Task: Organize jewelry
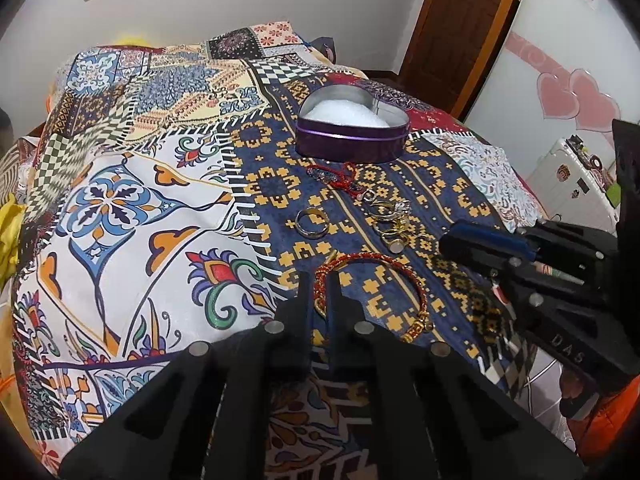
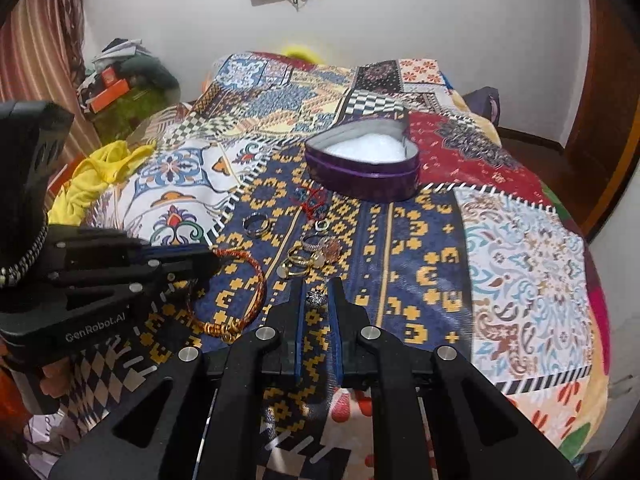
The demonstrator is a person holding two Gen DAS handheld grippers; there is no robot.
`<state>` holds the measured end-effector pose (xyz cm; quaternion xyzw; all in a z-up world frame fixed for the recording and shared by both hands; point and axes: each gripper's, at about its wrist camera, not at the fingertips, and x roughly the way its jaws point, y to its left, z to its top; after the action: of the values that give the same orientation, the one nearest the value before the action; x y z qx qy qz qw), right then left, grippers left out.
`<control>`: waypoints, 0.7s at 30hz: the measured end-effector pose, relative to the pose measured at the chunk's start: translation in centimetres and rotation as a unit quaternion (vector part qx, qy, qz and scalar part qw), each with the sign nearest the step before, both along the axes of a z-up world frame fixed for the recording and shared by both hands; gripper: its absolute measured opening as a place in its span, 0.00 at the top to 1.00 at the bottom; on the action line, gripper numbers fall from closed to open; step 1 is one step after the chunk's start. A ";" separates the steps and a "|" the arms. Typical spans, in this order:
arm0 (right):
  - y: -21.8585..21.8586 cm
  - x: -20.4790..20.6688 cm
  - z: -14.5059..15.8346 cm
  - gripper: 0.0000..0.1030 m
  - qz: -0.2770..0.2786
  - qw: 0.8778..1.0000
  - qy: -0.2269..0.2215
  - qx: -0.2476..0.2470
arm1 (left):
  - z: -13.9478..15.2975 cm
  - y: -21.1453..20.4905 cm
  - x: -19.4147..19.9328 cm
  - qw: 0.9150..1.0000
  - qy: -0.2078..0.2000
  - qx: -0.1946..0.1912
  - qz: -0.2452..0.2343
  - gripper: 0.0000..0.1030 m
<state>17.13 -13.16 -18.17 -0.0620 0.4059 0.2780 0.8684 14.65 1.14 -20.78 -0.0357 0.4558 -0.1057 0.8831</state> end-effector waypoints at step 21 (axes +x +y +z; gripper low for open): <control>-0.9 0.7 6.5 0.91 -0.033 0.995 -0.095 0.018 | 7.1 0.4 1.0 0.995 -0.095 0.013 0.022 0.96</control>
<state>17.83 -14.04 -11.67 -0.0589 0.3187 0.2492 0.9126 15.70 1.50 -13.68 -0.0244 0.3701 -0.0832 0.9249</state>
